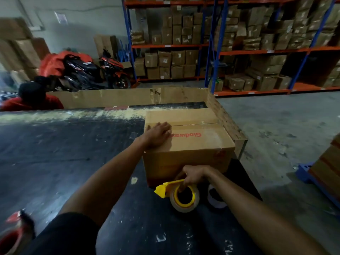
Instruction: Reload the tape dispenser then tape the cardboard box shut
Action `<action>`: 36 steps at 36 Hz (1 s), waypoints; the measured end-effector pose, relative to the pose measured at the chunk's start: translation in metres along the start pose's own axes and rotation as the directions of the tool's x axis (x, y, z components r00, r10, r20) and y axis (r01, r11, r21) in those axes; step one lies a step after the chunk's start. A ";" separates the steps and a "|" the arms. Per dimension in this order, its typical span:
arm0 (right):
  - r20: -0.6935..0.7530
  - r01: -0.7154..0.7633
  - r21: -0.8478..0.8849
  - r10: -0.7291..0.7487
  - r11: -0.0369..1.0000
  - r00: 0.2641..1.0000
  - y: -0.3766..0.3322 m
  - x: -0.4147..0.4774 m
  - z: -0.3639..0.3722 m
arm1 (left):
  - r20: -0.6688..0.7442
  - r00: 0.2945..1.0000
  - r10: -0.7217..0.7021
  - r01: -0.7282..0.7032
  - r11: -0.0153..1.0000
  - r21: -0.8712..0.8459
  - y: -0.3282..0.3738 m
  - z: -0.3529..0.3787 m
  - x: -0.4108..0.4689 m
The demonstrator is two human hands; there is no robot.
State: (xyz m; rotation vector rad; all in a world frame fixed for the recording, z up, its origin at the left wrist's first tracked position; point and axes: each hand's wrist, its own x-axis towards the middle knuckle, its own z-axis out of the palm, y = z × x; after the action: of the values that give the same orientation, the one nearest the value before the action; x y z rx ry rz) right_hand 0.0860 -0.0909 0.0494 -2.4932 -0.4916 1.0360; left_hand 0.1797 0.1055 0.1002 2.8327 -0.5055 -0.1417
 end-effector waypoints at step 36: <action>-0.571 0.043 -0.226 -0.168 0.973 0.804 0.001 0.019 0.081 | -0.095 0.995 -0.017 0.031 0.989 0.146 0.004 0.016 -0.012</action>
State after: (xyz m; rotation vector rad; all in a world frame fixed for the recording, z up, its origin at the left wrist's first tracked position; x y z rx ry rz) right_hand 0.0403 -0.0647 -0.0147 -2.7418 -0.5460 0.1309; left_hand 0.1651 0.1023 0.0864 2.9732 -0.4797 0.0248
